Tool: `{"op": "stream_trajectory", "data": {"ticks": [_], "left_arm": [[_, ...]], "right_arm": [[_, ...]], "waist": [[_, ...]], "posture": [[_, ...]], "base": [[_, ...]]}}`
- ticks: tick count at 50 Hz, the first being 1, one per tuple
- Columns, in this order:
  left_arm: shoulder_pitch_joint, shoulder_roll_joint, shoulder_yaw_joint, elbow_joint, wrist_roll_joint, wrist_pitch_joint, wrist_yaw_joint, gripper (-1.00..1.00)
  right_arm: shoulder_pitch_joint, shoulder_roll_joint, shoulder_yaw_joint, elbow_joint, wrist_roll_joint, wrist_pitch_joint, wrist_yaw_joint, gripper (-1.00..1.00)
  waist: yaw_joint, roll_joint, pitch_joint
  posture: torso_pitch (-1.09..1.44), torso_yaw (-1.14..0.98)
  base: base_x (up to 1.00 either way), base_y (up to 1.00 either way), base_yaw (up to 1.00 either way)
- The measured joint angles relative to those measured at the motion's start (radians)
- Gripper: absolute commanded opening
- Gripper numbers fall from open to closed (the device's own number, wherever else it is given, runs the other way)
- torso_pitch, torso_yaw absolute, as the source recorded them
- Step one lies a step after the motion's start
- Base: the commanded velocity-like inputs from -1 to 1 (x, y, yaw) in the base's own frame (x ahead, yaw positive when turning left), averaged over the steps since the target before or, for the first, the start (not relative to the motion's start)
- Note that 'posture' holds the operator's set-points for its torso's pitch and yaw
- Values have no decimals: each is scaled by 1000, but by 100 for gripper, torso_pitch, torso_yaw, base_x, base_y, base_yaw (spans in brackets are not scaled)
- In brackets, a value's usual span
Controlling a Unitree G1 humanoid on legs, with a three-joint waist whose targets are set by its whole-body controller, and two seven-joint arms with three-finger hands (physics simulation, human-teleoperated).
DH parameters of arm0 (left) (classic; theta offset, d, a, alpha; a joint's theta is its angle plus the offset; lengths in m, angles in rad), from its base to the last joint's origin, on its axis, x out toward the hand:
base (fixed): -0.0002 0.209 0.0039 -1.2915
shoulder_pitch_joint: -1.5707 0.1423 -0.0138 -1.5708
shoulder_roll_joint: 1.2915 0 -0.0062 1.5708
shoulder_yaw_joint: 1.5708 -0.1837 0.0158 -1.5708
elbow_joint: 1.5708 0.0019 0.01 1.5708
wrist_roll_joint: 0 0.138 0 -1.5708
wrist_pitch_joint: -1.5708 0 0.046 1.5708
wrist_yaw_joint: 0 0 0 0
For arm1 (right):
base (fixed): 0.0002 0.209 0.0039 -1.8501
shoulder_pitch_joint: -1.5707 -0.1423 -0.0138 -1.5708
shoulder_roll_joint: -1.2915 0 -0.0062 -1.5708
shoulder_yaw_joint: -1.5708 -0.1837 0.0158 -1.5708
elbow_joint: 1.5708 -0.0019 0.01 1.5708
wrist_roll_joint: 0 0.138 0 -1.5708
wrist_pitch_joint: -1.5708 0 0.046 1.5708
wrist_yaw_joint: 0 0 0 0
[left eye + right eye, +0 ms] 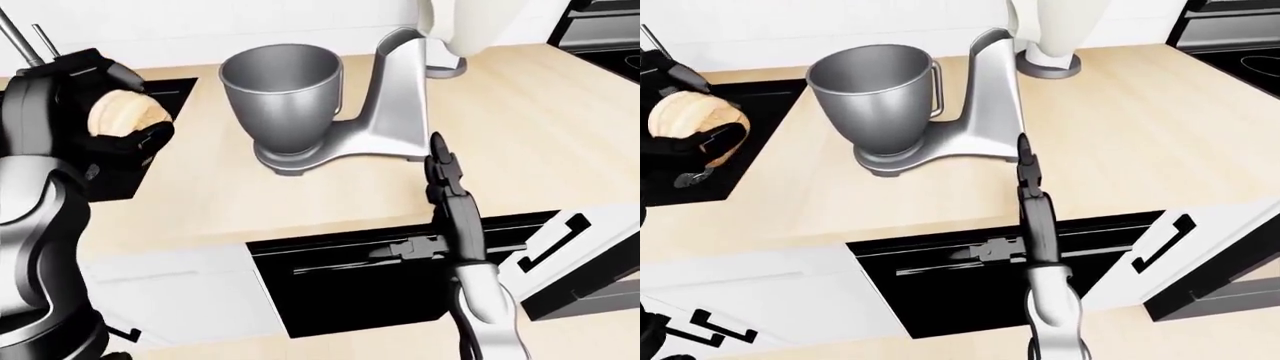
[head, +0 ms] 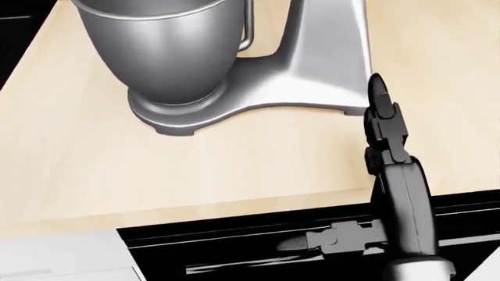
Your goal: Place the bread in the stand mixer bowl.
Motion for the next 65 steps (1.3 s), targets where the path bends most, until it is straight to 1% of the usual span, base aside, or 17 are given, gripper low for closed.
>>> {"op": "stream_trajectory", "data": {"ticks": [9,13,18,24,27,32,36,42,46,54,65], "left_arm": [[-57,28,-18,12,1,36,-2,-100],[-93,37,-34,34,8,36,-2,-100],[-131,50,-42,67,15,32,-3,-100],[-193,55,-71,133,31,13,-1,-100],[-253,52,-96,186,40,6,3,-100],[-306,36,-123,219,59,-11,6,-100],[-327,2,-144,240,78,-25,15,-100],[-375,-40,-181,255,105,-9,20,-100],[-422,-57,-187,292,119,-19,29,-100],[-453,-82,-207,331,150,-50,32,-100],[-512,-92,-216,439,177,-138,37,-100]], "right_arm": [[0,0,1,-11,0,8,3,100],[1,0,0,-17,0,12,3,100],[-1,-1,-1,-16,1,12,4,100],[-1,1,3,-19,0,15,4,100],[-2,1,6,-23,-1,16,4,100],[-2,1,6,-24,0,11,5,100],[-2,1,6,-23,-2,11,4,100],[-1,1,6,-30,0,11,7,100],[-1,2,9,-27,-1,10,6,100],[0,2,9,-25,-1,6,6,100],[1,2,11,-27,-2,6,6,100]], "waist": [[1,-2,4],[1,-3,4],[1,-4,5],[3,-6,5],[4,-10,6],[2,-10,4],[3,-11,4],[2,-17,7],[1,-18,7],[2,-19,7],[3,-24,8]], "posture": [[0,0],[0,0],[0,0],[0,0],[0,0],[0,0],[0,0],[0,0],[0,0],[0,0],[0,0]], "base": [[0,0,0],[0,0,0],[0,0,0],[0,0,0],[0,0,0],[0,0,0],[0,0,0],[0,0,0],[0,0,0],[0,0,0],[0,0,0]]}}
